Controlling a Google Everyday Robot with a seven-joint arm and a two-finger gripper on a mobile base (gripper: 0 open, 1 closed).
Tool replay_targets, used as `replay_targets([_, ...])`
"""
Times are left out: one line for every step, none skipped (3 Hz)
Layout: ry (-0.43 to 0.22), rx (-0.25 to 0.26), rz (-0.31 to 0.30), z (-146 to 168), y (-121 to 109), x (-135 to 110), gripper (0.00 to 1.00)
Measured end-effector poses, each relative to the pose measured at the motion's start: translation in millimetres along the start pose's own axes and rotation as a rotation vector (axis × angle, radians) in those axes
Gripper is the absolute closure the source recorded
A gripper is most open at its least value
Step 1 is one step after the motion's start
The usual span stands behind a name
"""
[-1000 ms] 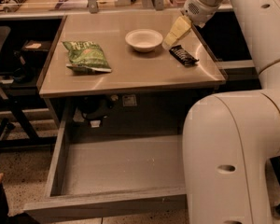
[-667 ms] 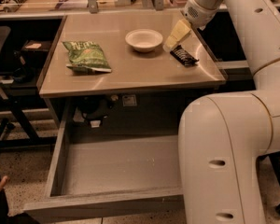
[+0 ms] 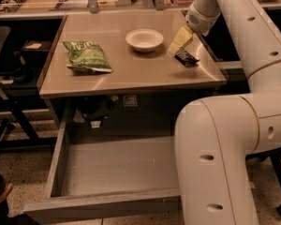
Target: Place rxbar chocolate into top drawer
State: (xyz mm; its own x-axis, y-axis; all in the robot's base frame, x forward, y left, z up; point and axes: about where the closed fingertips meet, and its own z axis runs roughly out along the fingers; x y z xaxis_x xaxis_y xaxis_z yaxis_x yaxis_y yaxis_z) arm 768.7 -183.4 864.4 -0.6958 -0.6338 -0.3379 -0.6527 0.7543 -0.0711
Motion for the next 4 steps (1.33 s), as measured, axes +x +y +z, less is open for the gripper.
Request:
replay_targets([0.022,0.000,0.011,12,-5,6,0.00])
replay_targets([0.041,-0.010,0.016,26,-7,11,0.00])
replay_targets([0.054,-0.020,0.019,36,-6,13,0.00])
replay_targets([0.064,-0.031,0.020,45,-5,14,0.00])
